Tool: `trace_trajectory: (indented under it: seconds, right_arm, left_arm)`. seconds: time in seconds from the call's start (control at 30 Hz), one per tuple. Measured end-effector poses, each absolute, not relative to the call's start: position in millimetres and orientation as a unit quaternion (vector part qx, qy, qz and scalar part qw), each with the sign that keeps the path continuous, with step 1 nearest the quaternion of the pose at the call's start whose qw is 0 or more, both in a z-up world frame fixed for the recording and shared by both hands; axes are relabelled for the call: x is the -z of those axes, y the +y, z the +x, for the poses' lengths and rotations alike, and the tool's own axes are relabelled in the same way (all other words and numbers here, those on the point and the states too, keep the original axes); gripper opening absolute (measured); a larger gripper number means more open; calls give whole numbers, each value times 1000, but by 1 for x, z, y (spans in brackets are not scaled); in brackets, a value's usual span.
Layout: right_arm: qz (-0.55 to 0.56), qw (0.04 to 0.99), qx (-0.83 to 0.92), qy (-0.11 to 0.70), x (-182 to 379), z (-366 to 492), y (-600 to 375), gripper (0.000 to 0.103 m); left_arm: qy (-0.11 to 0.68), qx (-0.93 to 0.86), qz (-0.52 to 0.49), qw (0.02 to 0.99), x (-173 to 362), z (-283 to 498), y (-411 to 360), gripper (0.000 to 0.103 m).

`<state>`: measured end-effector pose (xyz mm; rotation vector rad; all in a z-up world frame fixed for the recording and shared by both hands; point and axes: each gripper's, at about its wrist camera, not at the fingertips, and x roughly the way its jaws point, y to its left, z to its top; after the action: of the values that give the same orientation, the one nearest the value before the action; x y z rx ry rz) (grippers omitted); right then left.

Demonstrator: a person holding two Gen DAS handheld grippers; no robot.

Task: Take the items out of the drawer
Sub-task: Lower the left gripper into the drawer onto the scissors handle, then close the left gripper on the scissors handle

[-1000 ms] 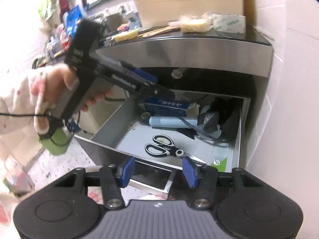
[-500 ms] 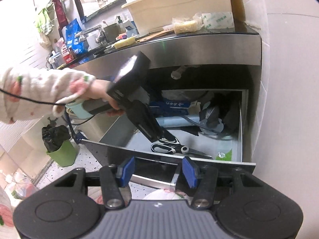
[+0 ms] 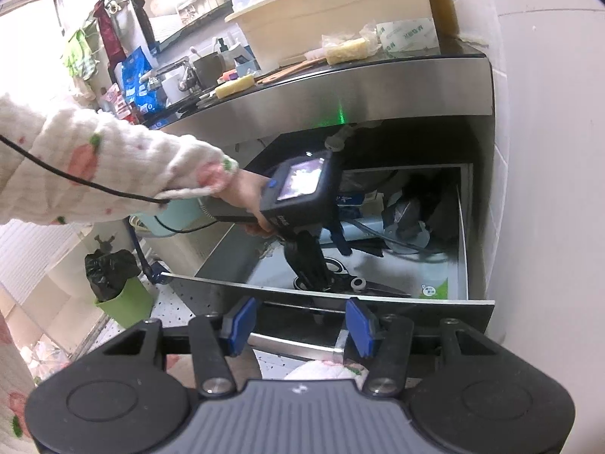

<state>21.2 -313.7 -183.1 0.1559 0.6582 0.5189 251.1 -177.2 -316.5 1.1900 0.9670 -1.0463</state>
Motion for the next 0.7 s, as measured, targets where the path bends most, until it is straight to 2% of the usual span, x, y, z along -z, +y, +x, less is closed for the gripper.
trace_trajectory:
  seconds: [0.1, 0.17, 0.33, 0.4, 0.47, 0.7]
  right_arm:
    - [79, 910, -250, 322, 185, 21, -313, 53]
    - [81, 909, -249, 324, 186, 20, -314, 53]
    - [87, 909, -247, 325, 187, 21, -315, 53]
    - [89, 909, -246, 325, 186, 22, -314, 53]
    - [95, 908, -247, 324, 187, 23, -314, 53]
    - [98, 906, -251, 326, 189, 25, -308, 53]
  left_arm:
    - [425, 459, 513, 588, 321, 256, -182, 57]
    - [434, 462, 512, 580, 325, 259, -184, 50]
    - [444, 466, 508, 573, 329, 263, -184, 48]
    - [452, 471, 499, 570, 328, 266, -184, 40]
    - [458, 475, 491, 569, 327, 268, -182, 28]
    - [464, 457, 465, 600, 320, 275, -171, 25]
